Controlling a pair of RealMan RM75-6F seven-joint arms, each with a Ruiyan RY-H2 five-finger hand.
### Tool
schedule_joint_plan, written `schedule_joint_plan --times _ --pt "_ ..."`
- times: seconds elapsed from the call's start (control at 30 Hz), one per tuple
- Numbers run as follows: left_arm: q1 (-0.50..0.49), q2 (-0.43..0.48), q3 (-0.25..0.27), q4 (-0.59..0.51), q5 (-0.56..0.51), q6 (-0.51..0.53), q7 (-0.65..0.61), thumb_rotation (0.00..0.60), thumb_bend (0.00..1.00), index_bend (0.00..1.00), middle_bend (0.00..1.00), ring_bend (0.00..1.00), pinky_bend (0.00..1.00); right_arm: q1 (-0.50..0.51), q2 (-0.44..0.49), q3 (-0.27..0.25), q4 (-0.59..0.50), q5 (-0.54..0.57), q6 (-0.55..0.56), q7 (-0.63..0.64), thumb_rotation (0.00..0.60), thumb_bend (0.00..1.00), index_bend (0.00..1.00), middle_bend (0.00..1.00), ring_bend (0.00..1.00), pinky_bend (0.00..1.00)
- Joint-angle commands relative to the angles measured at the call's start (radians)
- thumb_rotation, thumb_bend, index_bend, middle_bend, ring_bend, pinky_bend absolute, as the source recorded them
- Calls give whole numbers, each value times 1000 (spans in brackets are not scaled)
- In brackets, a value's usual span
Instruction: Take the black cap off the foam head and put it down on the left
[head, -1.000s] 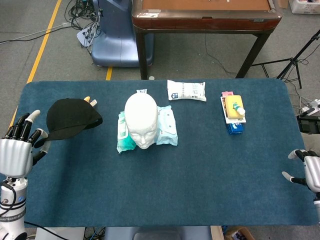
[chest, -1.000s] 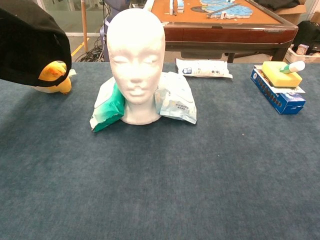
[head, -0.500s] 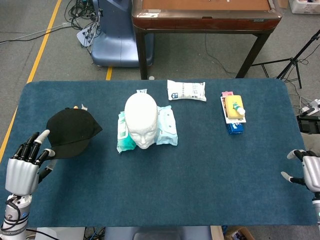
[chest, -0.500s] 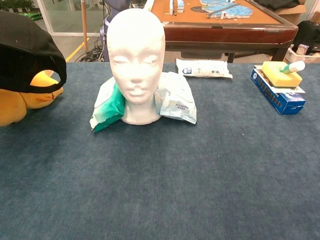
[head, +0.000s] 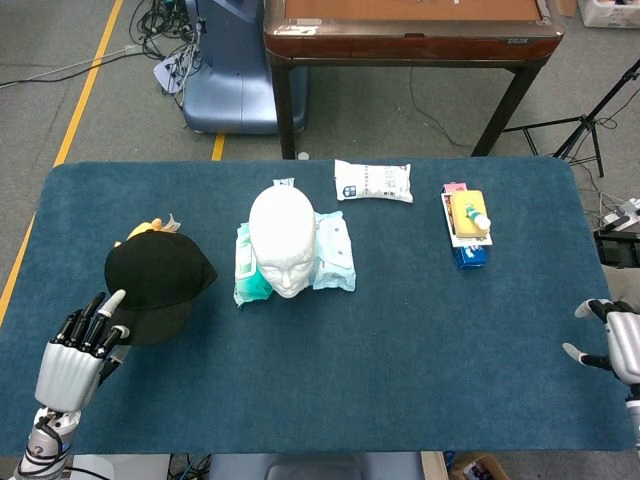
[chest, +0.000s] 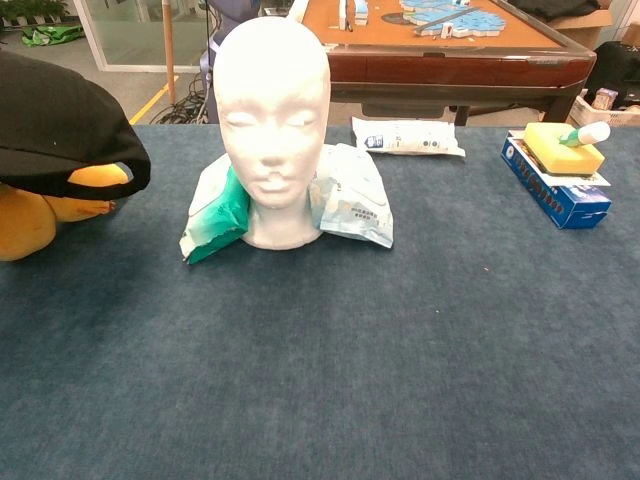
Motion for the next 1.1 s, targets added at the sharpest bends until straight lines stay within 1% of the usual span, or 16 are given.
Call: schedule_joint_plan --times 0.03,0.2,0.37,0.5,0.57,0.67,0.73,0.83,0.93,1.0,1.1 --pt "21 -22 9 33 -11 -9 -17 600 339 579 208 194 400 0 0 0 0 0 1 0 600 80 449 448 361 548" --pt "45 -17 29 42 -26 -43 -15 600 335 521 208 194 400 0 0 1 0 3 -1 0 600 80 449 448 361 548" --pt "65 8 49 19 -35 -84 -3 600 258 391 207 186 400 1 0 1 0 2 0 2 600 79 449 448 361 548" --pt "80 33 57 -21 -48 -116 28 600 149 245 205 173 400 0 1 1 0 1 1 4 600 80 449 448 361 548" --pt "89 47 60 -42 -55 -131 53 600 94 143 202 170 400 0 1 1 1 2 0 5 600 80 449 448 361 548" --pt "100 63 59 -70 -68 -150 82 600 34 20 195 167 400 1 1 2 1 4 -2 3 600 79 449 448 361 548" --pt "112 81 60 -104 -85 -174 124 600 17 0 183 162 393 3 0 1 0 6 -4 -2 600 80 449 448 361 548" --pt "124 107 59 -157 -104 -202 178 600 1 0 165 156 374 3 -1 1 0 6 -4 -7 600 80 449 448 361 548" --pt "133 125 45 -198 -124 -213 237 600 0 0 164 157 369 4 -2 0 -2 6 -4 -13 600 80 449 448 361 548" --pt "138 125 36 -207 -129 -210 251 600 0 0 164 158 369 4 -3 -1 -2 4 -3 -14 600 80 449 448 361 548" --pt "140 126 24 -221 -135 -208 240 600 0 0 164 164 369 3 -4 -2 -3 1 -1 -17 600 80 449 448 361 548"
